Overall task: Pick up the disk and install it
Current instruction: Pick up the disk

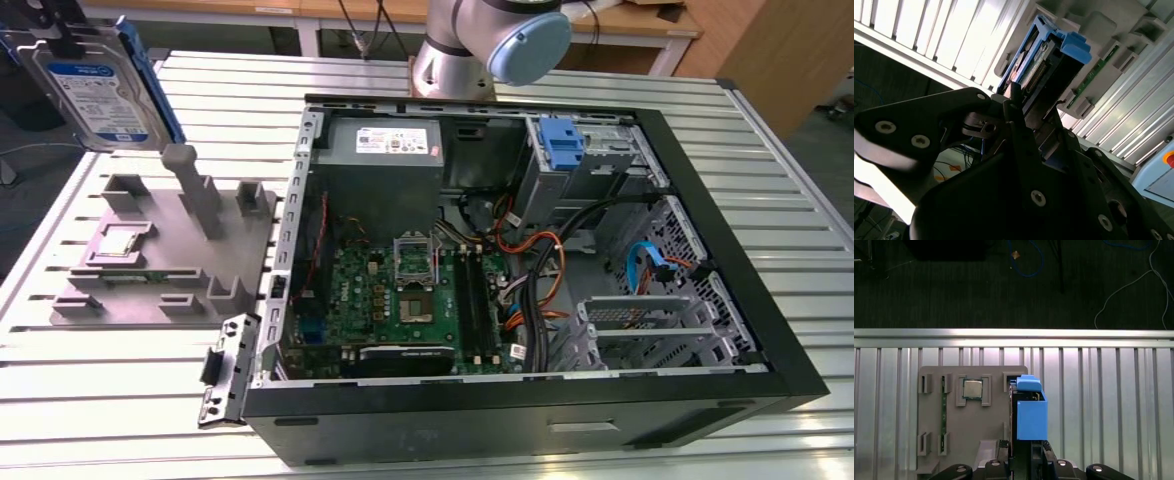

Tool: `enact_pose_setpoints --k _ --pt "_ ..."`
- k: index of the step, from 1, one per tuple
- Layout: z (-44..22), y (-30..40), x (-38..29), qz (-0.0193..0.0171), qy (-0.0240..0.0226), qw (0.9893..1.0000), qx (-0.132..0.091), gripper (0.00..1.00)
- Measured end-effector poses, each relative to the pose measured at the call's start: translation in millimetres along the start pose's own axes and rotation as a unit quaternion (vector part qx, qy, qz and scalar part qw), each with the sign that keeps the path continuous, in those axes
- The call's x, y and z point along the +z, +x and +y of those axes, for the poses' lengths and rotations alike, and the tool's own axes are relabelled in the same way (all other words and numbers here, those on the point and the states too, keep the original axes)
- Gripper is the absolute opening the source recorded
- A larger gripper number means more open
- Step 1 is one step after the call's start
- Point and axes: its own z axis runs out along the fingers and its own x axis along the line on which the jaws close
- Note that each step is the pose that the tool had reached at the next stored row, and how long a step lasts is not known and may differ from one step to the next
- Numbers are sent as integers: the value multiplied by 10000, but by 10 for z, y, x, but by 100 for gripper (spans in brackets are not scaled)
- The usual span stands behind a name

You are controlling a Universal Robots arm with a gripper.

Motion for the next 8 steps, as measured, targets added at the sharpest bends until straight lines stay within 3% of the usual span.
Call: enact_pose_setpoints --k 8 --pt "1 -2 -26 0 -1 10000 0 35"
